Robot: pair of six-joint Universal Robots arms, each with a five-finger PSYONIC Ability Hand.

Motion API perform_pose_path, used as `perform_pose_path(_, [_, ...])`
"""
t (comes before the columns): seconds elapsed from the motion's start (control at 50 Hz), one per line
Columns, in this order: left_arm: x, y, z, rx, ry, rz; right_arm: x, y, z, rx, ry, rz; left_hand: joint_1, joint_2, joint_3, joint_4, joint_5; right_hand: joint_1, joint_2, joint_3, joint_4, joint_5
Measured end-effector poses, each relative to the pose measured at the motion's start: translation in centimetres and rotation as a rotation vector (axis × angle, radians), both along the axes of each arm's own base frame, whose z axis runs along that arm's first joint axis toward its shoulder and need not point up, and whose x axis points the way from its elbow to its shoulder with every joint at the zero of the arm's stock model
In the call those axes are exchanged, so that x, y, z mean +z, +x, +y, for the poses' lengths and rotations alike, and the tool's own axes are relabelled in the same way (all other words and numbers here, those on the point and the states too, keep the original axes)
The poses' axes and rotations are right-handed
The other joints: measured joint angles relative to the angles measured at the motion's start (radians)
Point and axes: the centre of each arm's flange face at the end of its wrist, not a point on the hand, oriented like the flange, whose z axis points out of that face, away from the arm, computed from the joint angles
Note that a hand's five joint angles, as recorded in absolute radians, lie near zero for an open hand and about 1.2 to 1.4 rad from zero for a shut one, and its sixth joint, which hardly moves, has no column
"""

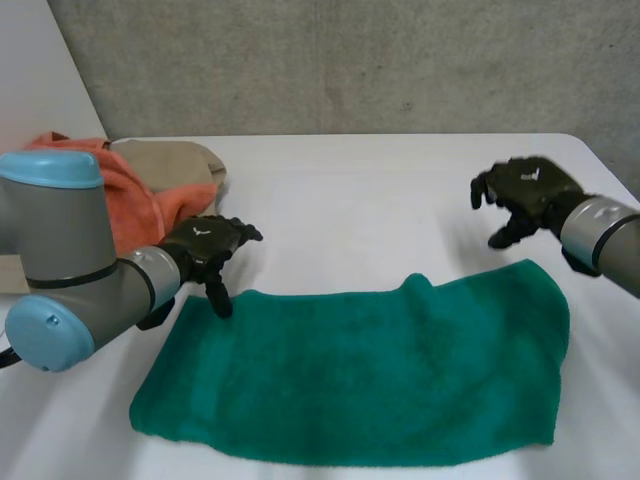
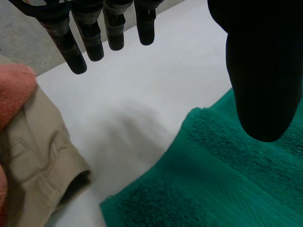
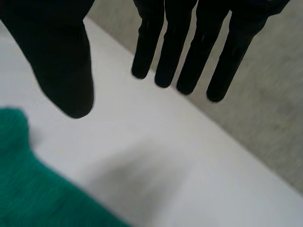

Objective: Fold the laundry.

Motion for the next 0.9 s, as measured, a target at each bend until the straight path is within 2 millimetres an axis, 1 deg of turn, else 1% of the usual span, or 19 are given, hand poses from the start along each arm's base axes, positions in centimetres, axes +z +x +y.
perform_pose_path(0.06, [-0.1, 0.0, 0.2, -0.001, 0.006, 0.0, -1.7, -0.1, -0.1, -0.005, 0.06, 0.02, 0.0, 0.0, 0.0, 0.0, 0.0, -0.088, -0.091, -0.098, -0.1, -0.107])
perform_pose_path(0.08, [-0.2, 0.0, 0.3, -0.001, 0.008, 0.0, -2.9, -0.1, 0.0, -0.003, 0.105, 0.033, 0.0, 0.0, 0.0, 0.0, 0.0, -0.105, -0.115, -0.119, -0.12, -0.134])
perform_pose_path(0.18, [-0.4, 0.2, 0.5, 0.001, 0.012, -0.001, -5.8, 0.6, 0.8, 0.024, 0.237, 0.034, 0.0, 0.0, 0.0, 0.0, 0.0, -0.11, -0.129, -0.134, -0.134, -0.154])
perform_pose_path(0.22, [-0.4, 0.2, 0.5, 0.002, 0.011, 0.0, -6.1, 0.8, 0.9, 0.029, 0.251, 0.026, 0.0, 0.0, 0.0, 0.0, 0.0, -0.119, -0.135, -0.14, -0.14, -0.159])
perform_pose_path(0.42, [0.2, 0.7, 0.5, 0.017, 0.005, 0.016, -7.8, 4.1, 2.1, 0.086, 0.341, -0.073, 0.0, 0.0, 0.0, 0.0, 0.0, -0.203, -0.218, -0.217, -0.223, -0.236])
perform_pose_path(0.46, [0.2, 0.8, 0.5, 0.018, 0.003, 0.02, -8.0, 4.7, 2.4, 0.099, 0.35, -0.076, 0.0, 0.0, 0.0, 0.0, 0.0, -0.156, -0.165, -0.17, -0.169, -0.168])
perform_pose_path(0.48, [0.3, 0.8, 0.4, 0.017, 0.002, 0.024, -8.1, 5.1, 2.6, 0.109, 0.356, -0.076, 0.0, 0.0, 0.0, 0.0, 0.0, 0.055, 0.05, 0.04, 0.04, 0.047])
perform_pose_path(0.5, [0.3, 0.8, 0.4, 0.016, 0.001, 0.025, -8.1, 5.2, 2.7, 0.112, 0.357, -0.076, 0.0, 0.0, 0.0, 0.0, 0.0, 0.117, 0.113, 0.101, 0.1, 0.107])
perform_pose_path(0.54, [0.3, 0.8, 0.4, 0.015, -0.001, 0.028, -8.1, 5.5, 2.9, 0.121, 0.358, -0.074, 0.0, 0.0, 0.0, 0.0, 0.0, 0.381, 0.38, 0.361, 0.362, 0.369])
perform_pose_path(0.58, [0.2, 0.7, 0.2, 0.012, -0.007, 0.032, -7.7, 5.9, 3.1, 0.133, 0.348, -0.069, 0.0, 0.0, 0.0, 0.0, 0.0, 0.425, 0.476, 0.469, 0.478, 0.454])
perform_pose_path(0.62, [0.2, 0.6, 0.1, 0.01, -0.01, 0.033, -7.4, 6.0, 3.1, 0.137, 0.34, -0.067, 0.0, 0.0, 0.0, 0.0, 0.0, 0.425, 0.476, 0.475, 0.486, 0.454])
perform_pose_path(0.68, [0.1, 0.2, -0.3, 0.003, -0.019, 0.037, -5.8, 6.0, 3.1, 0.144, 0.305, -0.066, 0.0, 0.0, 0.0, 0.0, 0.0, 0.425, 0.476, 0.475, 0.489, 0.454])
perform_pose_path(0.76, [-0.2, -0.7, -0.7, -0.015, -0.024, 0.046, -1.8, 5.8, 3.5, 0.168, 0.219, -0.072, 0.0, 0.0, 0.0, 0.0, 0.0, 0.425, 0.476, 0.475, 0.489, 0.454])
perform_pose_path(0.78, [-0.2, -0.8, -0.8, -0.017, -0.024, 0.046, -1.6, 5.8, 3.6, 0.17, 0.214, -0.072, 0.0, 0.0, 0.0, 0.0, 0.0, 0.425, 0.476, 0.475, 0.489, 0.454])
perform_pose_path(0.8, [-0.3, -1.2, -0.8, -0.024, -0.023, 0.049, -0.2, 5.9, 4.1, 0.187, 0.186, -0.074, 0.0, 0.0, 0.0, 0.0, 0.0, 0.425, 0.476, 0.475, 0.489, 0.454])
perform_pose_path(0.82, [-0.3, -1.3, -0.9, -0.027, -0.023, 0.05, 0.1, 5.9, 4.2, 0.192, 0.178, -0.075, 0.0, 0.0, 0.0, 0.0, 0.0, 0.425, 0.476, 0.475, 0.489, 0.454])
perform_pose_path(0.84, [-0.4, -1.9, -0.9, -0.038, -0.022, 0.053, 1.7, 6.0, 5.0, 0.218, 0.145, -0.078, 0.0, 0.0, 0.0, 0.0, 0.0, 0.425, 0.476, 0.475, 0.489, 0.454])
perform_pose_path(0.88, [-0.5, -2.2, -1.0, -0.046, -0.021, 0.054, 2.6, 6.0, 5.6, 0.236, 0.127, -0.079, 0.0, 0.0, 0.0, 0.0, 0.0, 0.425, 0.476, 0.476, 0.489, 0.454])
perform_pose_path(0.9, [-0.7, -2.7, -1.0, -0.056, -0.02, 0.056, 3.9, 6.1, 6.5, 0.265, 0.1, -0.082, 0.0, 0.0, 0.0, 0.0, 0.0, 0.425, 0.476, 0.478, 0.489, 0.454])
